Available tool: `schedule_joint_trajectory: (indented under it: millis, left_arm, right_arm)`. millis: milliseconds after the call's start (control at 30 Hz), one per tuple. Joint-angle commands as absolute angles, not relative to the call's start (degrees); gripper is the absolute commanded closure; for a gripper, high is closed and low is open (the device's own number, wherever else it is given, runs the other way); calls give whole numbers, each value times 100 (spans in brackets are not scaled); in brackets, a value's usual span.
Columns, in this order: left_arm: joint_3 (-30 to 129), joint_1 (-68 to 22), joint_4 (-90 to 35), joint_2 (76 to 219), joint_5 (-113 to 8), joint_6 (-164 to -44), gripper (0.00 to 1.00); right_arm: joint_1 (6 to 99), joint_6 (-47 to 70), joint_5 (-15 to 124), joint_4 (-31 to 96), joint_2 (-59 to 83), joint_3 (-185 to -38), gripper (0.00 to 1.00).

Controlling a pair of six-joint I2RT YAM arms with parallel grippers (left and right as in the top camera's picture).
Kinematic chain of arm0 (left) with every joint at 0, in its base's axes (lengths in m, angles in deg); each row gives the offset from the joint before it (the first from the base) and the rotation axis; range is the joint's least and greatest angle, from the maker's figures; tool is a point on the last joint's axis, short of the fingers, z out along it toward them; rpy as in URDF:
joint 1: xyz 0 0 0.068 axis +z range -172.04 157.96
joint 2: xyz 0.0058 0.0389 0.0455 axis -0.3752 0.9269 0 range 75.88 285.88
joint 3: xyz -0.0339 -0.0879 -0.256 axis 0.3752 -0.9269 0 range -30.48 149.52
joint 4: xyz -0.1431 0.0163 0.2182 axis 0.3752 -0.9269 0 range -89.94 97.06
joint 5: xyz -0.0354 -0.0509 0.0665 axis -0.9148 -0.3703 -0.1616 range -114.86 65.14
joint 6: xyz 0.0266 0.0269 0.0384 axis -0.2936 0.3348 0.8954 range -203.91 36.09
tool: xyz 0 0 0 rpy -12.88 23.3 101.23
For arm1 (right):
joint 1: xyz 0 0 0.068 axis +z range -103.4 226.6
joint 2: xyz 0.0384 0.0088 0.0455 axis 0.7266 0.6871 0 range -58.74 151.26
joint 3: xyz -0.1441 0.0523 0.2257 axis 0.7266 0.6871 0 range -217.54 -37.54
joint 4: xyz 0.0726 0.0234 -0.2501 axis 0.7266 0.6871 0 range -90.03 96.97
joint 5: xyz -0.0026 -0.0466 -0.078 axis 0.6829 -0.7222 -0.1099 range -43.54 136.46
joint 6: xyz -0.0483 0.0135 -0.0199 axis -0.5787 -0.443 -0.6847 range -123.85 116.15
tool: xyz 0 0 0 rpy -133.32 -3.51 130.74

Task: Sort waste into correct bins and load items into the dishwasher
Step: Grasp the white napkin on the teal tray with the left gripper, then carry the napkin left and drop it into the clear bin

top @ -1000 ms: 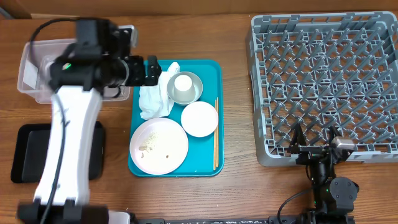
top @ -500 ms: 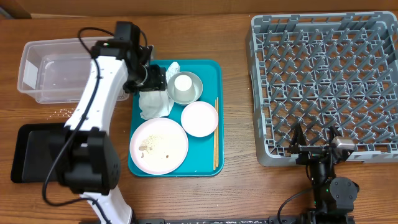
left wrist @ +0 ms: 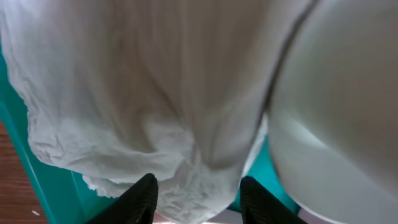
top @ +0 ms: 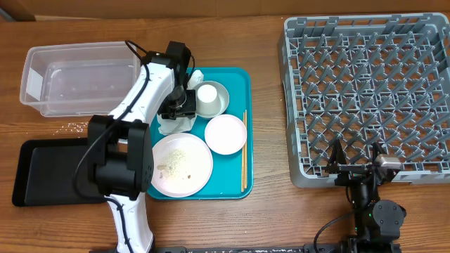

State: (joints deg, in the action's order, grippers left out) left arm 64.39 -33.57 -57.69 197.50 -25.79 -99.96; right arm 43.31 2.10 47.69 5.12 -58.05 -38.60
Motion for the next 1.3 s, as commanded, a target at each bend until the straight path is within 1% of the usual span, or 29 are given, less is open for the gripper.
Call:
schedule_joint_trajectory:
  millis: [0, 100, 200, 233, 267, 700, 933, 1100, 1200, 1267]
  left_arm:
    - [6509, -3359, -5767, 19890, -2424, -10191, 60]
    - [6509, -3370, -5758, 19910, -2424, -10193, 78]
    - [6529, -3368, -5767, 19908, -2426, -10195, 87]
    - [6535, -3368, -5771, 19906, -2444, -10195, 92]
    - [6549, -3370, -5800, 19897, -2472, -10198, 96]
    - [7910, -3368, -7362, 19455, -3126, -10241, 96]
    - [8002, -3361, -7880, 19036, -3200, -10237, 96]
    - [8013, -3346, -7872, 18743, -3165, -10198, 96]
    - [8094, -3221, -7544, 18526, -2754, -10228, 96]
    - [8186, -3024, -7209, 18378, -2387, -10482, 96]
  right_arm:
    - [4342, 191, 4741, 481, -5857, -3801, 0]
    - [4342, 191, 4741, 481, -5857, -3801, 0]
    - [4342, 191, 4741, 481, -5857, -3801, 0]
    - [4342, 191, 4741, 481, -5857, -3801, 0]
    - [4342, 191, 4741, 481, -5857, -3801, 0]
    - [4342, 191, 4741, 481, -5857, -3801, 0]
    - [4342, 191, 4741, 481, -5857, -3801, 0]
    - [4342, 191, 4741, 481, -5857, -3801, 0]
    - [4342, 191, 4741, 481, -5857, -3801, 0]
    - [4342, 191, 4741, 481, -5857, -3801, 0]
